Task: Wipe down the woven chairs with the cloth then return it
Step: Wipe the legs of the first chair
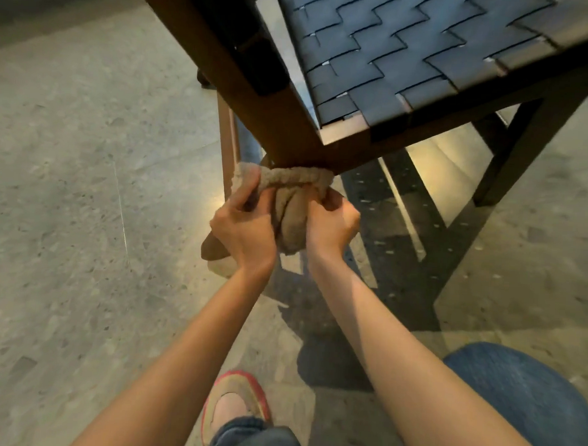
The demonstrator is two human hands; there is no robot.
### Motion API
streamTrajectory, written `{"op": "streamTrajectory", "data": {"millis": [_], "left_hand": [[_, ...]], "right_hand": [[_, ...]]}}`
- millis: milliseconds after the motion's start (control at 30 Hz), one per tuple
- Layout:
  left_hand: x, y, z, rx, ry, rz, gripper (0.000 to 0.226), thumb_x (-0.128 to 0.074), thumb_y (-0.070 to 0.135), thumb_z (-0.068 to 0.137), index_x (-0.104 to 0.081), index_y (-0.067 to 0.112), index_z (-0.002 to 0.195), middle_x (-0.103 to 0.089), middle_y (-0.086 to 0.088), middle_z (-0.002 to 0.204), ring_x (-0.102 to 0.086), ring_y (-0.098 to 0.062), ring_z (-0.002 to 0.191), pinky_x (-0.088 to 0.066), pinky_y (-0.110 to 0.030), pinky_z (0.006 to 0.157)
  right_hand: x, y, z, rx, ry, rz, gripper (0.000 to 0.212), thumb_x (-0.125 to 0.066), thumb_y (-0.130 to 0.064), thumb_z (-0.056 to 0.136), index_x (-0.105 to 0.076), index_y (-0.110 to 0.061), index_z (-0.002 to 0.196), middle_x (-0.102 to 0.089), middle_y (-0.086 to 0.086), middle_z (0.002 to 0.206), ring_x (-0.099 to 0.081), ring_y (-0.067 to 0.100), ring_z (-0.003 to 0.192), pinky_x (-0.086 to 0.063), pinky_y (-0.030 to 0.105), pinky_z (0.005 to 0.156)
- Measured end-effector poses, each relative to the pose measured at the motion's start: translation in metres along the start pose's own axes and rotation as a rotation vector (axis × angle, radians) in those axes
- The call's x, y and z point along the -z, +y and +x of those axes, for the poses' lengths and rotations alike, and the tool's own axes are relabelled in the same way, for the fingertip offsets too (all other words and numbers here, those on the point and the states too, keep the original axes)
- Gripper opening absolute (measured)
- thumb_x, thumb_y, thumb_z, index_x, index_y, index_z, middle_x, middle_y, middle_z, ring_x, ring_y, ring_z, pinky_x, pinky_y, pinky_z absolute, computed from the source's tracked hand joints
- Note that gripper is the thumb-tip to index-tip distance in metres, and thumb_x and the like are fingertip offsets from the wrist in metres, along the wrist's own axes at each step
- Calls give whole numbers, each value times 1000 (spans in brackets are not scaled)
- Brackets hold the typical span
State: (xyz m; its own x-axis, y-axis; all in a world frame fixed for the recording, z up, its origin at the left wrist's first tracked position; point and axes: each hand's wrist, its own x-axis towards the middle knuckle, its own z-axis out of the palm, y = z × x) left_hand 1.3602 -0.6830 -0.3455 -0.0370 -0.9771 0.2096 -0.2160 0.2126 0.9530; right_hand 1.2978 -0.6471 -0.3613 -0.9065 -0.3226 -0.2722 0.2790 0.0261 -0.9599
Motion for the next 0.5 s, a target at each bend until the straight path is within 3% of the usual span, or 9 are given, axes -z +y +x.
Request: {"op": "streamTrajectory", "data": {"millis": [133, 233, 333, 400, 500], "left_hand": [[-11, 24, -12, -97, 70, -2, 23, -66, 18, 87, -70, 18, 110, -63, 19, 99, -62, 7, 88, -48, -7, 82], [-13, 36, -19, -367, -64, 75, 19, -64, 14, 88, -71, 9, 105, -66, 6, 102, -63, -9, 96, -49, -16, 90], [-26, 48, -20, -645, -175, 109, 21, -65, 7, 85, -69, 3, 106, -66, -3, 107, -60, -14, 103, -47, -17, 95], [-41, 58, -15, -676, -186, 160, 24, -63, 2, 86, -67, 0, 110, -66, -10, 111, -59, -18, 108, -45, -21, 98], [-60, 68, -14, -659, -310, 349, 37, -51, -6, 91, -54, -2, 127, -54, -18, 132, -47, -29, 129, -32, -28, 112]], "right_hand": [[20, -21, 2, -12, 3, 30, 8, -69, -27, 84, -71, -22, 77, -71, -7, 72, -67, 5, 72, -56, 26, 71], [32, -35, 4, 15, 91, 76, 4, -66, -21, 88, -68, -23, 86, -67, -13, 77, -62, -1, 76, -52, 20, 74], [46, -48, 12, 82, 186, 185, 16, -66, -18, 88, -60, -30, 96, -62, -18, 90, -59, -3, 86, -48, 9, 70], [53, -55, 19, 125, 202, 195, 24, -68, -19, 87, -56, -29, 106, -62, -12, 103, -58, 2, 96, -48, 3, 70], [53, -62, 33, 52, 33, 208, 50, -65, -22, 89, -42, -21, 133, -54, -5, 122, -52, 5, 106, -47, 5, 73]]}}
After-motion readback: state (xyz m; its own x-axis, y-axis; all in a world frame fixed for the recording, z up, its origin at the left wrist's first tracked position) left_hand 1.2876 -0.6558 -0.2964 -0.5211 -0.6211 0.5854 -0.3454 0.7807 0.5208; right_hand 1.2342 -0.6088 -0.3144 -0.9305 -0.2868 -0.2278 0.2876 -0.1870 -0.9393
